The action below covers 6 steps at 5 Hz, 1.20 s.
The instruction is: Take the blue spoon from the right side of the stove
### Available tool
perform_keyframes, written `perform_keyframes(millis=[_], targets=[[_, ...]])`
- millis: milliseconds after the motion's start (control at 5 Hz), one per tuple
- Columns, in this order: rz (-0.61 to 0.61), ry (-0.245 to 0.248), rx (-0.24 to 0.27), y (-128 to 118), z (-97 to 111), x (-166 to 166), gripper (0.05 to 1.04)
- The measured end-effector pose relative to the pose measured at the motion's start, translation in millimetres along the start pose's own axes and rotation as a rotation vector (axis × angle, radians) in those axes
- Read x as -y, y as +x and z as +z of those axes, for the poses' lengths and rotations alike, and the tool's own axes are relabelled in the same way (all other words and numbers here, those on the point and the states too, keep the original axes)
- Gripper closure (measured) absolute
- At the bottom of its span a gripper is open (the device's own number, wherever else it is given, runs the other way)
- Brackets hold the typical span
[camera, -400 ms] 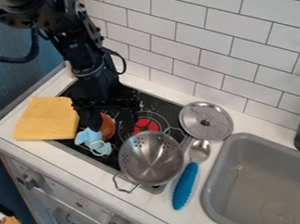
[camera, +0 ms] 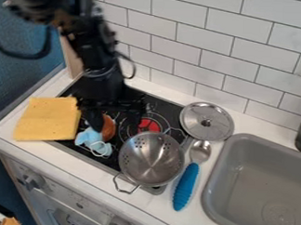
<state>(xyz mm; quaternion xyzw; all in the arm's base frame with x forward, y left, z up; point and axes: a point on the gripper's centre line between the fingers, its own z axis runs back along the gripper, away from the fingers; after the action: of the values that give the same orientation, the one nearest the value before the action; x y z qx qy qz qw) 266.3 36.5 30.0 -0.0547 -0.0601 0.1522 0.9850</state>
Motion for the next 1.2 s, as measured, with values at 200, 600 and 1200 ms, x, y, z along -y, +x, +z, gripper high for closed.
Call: perform_keyframes(millis=[200, 600, 1200], targets=[[-0.003, 0.023, -0.003, 6, 5, 11, 0.083], [-0.058, -0.057, -0.039, -18, 8, 69, 0.083], [-0.296, -0.106, -0.077, -89, -27, 132, 0.083]])
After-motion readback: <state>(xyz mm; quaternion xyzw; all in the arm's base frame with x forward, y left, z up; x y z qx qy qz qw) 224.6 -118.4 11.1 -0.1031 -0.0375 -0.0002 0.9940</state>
